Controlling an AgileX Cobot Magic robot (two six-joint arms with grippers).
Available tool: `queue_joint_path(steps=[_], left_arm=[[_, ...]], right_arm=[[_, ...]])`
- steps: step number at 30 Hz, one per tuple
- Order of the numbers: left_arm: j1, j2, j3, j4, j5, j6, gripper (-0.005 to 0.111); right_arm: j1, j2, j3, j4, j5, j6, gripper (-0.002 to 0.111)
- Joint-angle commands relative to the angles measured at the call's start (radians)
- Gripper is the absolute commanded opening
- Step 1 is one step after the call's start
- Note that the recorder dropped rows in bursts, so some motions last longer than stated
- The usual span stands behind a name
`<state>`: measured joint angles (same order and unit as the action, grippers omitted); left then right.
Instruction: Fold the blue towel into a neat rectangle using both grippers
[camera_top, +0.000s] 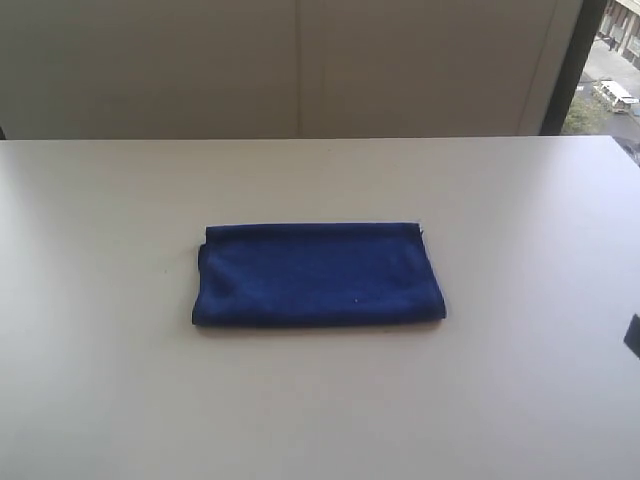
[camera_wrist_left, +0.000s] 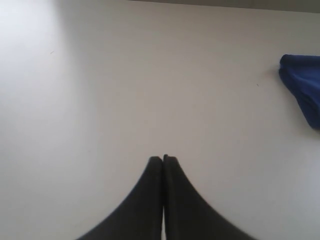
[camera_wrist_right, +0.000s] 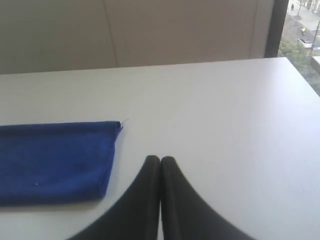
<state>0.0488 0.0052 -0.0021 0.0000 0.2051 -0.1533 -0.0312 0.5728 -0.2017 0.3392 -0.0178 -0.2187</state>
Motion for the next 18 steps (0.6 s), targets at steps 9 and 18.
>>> queue_joint_path(steps=[9, 18], left_arm=[[-0.002, -0.005, 0.002, -0.005, -0.002, -0.004, 0.000], [-0.002, -0.005, 0.002, -0.005, -0.002, -0.004, 0.000]], right_arm=[[-0.030, -0.271, 0.202, 0.001, -0.073, -0.026, 0.000], [-0.226, -0.457, 0.202, 0.003, -0.017, 0.017, 0.000]])
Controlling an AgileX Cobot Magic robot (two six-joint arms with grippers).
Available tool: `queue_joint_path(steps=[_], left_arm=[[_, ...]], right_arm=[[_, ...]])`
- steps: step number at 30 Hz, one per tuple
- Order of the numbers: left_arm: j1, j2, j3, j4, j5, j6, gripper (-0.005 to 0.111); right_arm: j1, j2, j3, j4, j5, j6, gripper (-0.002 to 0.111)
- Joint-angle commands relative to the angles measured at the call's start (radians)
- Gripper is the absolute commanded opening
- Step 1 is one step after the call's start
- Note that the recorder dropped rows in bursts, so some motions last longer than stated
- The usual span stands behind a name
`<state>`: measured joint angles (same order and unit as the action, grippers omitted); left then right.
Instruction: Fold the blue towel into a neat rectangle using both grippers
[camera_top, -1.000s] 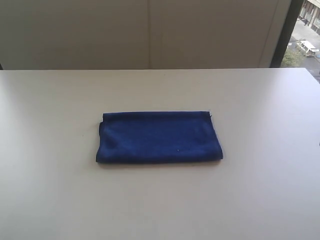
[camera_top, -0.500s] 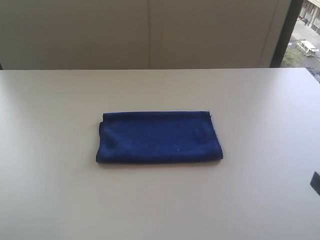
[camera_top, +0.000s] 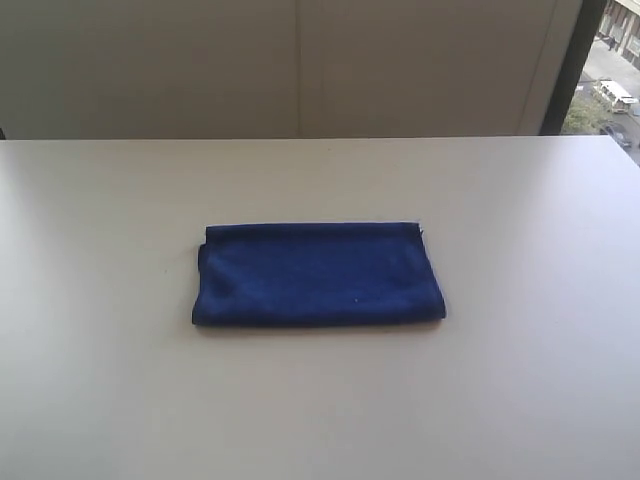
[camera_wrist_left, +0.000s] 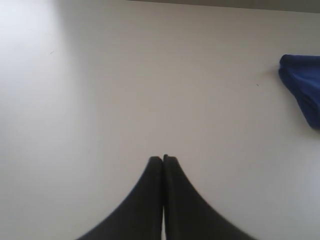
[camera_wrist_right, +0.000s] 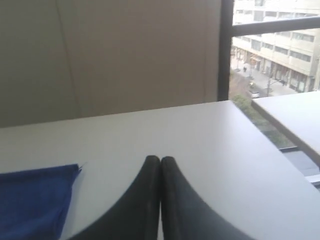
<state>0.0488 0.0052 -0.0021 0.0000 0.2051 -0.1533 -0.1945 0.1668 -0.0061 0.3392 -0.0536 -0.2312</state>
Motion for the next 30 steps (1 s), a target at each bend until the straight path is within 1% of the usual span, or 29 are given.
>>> queue_joint_path(steps=[1, 5, 7, 8, 9, 11, 12, 13, 16, 17, 20, 28, 30], left_arm=[[-0.002, -0.005, 0.002, -0.005, -0.002, -0.004, 0.000], [-0.002, -0.005, 0.002, -0.005, -0.002, -0.004, 0.000], [-0.002, -0.005, 0.002, -0.005, -0.002, -0.004, 0.000], [-0.002, -0.005, 0.002, -0.005, -0.002, -0.004, 0.000], [-0.002, -0.005, 0.002, -0.005, -0.002, -0.004, 0.000], [-0.002, -0.005, 0.002, -0.005, -0.002, -0.004, 0.000], [-0.002, -0.005, 0.002, -0.005, -0.002, -0.004, 0.000], [-0.002, -0.005, 0.002, -0.005, -0.002, -0.004, 0.000], [-0.002, -0.005, 0.002, -0.005, -0.002, -0.004, 0.000], [-0.002, -0.005, 0.002, -0.005, -0.002, -0.004, 0.000], [-0.002, -0.005, 0.002, -0.005, -0.002, -0.004, 0.000], [-0.002, -0.005, 0.002, 0.000, -0.002, -0.004, 0.000], [-0.002, -0.005, 0.002, 0.000, -0.002, -0.004, 0.000]], right_arm=[[-0.065, -0.058, 0.006, 0.003, 0.026, 0.029, 0.000], [-0.065, -0.060, 0.006, 0.003, 0.077, 0.058, 0.000], [-0.065, -0.060, 0.006, -0.021, 0.146, 0.133, 0.000], [-0.065, -0.060, 0.006, -0.069, 0.173, 0.181, 0.000], [-0.065, -0.060, 0.006, -0.224, 0.220, 0.323, 0.000], [-0.065, -0.060, 0.006, -0.397, 0.286, 0.530, 0.000], [-0.065, -0.060, 0.006, -0.428, 0.300, 0.550, 0.000], [-0.065, -0.060, 0.006, -0.437, 0.311, 0.519, 0.000], [-0.033, -0.082, 0.006, -0.350, 0.335, 0.259, 0.000], [-0.020, -0.103, 0.006, -0.347, 0.340, 0.212, 0.000], [0.010, -0.167, 0.006, -0.347, 0.352, 0.186, 0.000], [0.084, -0.167, 0.006, -0.347, 0.360, 0.182, 0.000], [0.088, -0.167, 0.006, -0.349, 0.360, 0.182, 0.000]])
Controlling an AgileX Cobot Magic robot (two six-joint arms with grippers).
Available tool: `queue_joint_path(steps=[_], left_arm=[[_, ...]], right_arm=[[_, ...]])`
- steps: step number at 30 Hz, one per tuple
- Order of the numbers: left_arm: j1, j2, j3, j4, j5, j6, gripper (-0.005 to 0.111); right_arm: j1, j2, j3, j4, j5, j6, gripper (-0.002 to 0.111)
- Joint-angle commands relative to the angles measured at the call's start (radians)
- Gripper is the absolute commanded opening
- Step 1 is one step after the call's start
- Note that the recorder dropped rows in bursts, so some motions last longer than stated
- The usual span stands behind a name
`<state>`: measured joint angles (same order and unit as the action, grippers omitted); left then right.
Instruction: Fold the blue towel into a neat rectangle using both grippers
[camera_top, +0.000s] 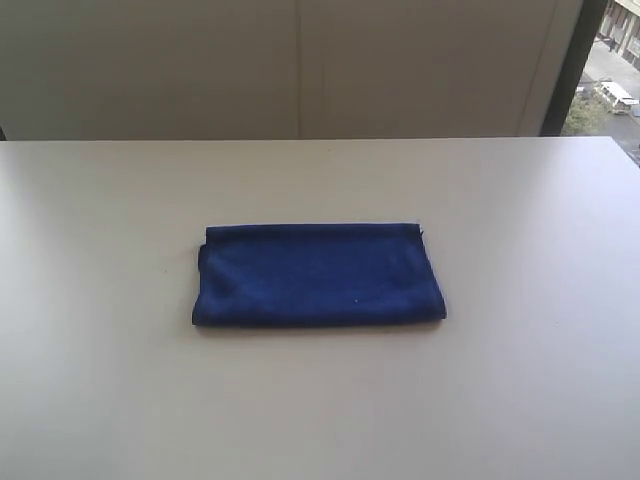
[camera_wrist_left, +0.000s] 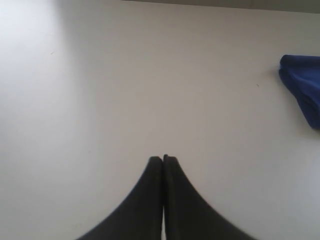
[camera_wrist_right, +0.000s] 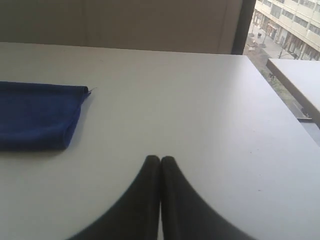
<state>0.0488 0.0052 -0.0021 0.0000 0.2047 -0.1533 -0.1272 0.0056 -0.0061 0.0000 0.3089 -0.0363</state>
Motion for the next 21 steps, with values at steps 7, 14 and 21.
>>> queue_joint_path(steps=[7, 14, 21], left_arm=[[-0.002, -0.005, 0.002, 0.000, -0.002, -0.004, 0.000], [-0.002, -0.005, 0.002, 0.000, -0.002, -0.004, 0.000], [-0.002, -0.005, 0.002, 0.000, -0.002, -0.004, 0.000]], right_arm=[[0.021, -0.006, 0.006, -0.010, 0.002, -0.013, 0.000], [0.021, -0.006, 0.006, -0.008, 0.004, -0.013, 0.000], [0.021, -0.006, 0.006, -0.008, 0.004, -0.013, 0.000]])
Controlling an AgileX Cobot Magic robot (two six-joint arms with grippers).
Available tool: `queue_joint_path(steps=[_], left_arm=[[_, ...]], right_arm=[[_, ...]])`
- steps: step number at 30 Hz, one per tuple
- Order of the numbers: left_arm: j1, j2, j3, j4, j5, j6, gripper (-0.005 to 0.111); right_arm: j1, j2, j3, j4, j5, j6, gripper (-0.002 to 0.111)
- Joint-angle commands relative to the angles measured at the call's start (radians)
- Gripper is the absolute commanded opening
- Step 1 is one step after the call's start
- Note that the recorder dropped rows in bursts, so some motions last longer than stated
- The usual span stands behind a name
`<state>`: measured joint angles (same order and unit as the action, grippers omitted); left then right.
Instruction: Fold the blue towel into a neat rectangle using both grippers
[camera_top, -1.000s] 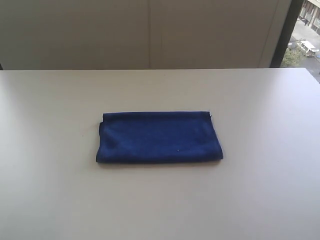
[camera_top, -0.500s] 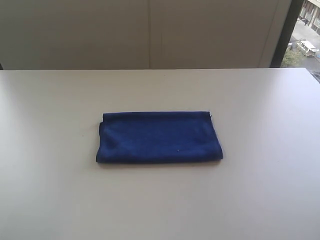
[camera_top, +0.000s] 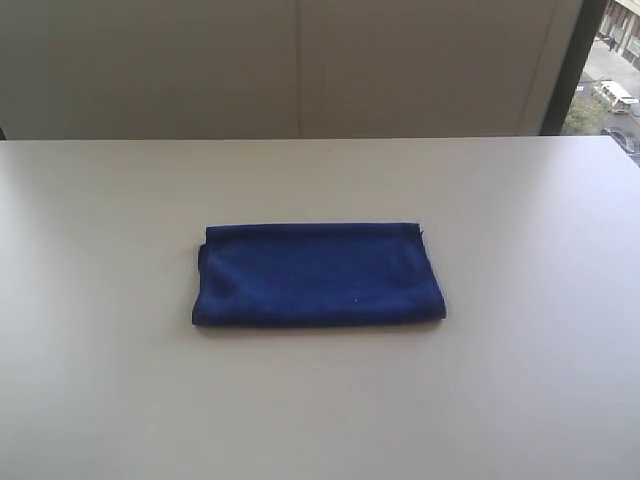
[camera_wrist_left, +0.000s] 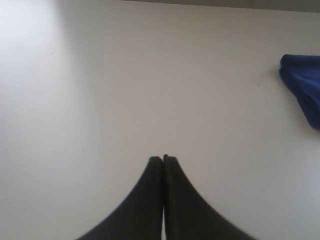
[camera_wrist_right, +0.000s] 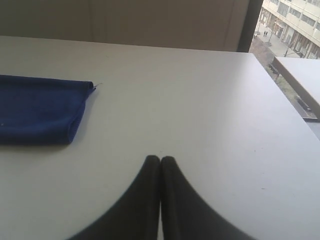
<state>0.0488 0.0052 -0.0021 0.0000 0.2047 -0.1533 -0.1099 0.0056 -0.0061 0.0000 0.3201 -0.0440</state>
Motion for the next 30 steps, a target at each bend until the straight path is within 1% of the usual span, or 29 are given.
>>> queue_joint_path(steps=[1, 19, 26, 30], left_arm=[[-0.002, -0.005, 0.002, 0.000, -0.002, -0.004, 0.000], [-0.006, -0.005, 0.002, 0.000, -0.002, -0.004, 0.000], [-0.084, -0.005, 0.002, 0.000, -0.002, -0.004, 0.000], [-0.091, -0.005, 0.002, 0.000, -0.002, -0.004, 0.000]], right_arm=[[0.004, -0.006, 0.006, -0.008, -0.007, -0.005, 0.000], [0.004, -0.006, 0.006, -0.008, -0.007, -0.005, 0.000], [0.004, -0.006, 0.006, -0.008, -0.007, -0.005, 0.000], [0.004, -0.006, 0.006, -0.008, -0.007, -0.005, 0.000]])
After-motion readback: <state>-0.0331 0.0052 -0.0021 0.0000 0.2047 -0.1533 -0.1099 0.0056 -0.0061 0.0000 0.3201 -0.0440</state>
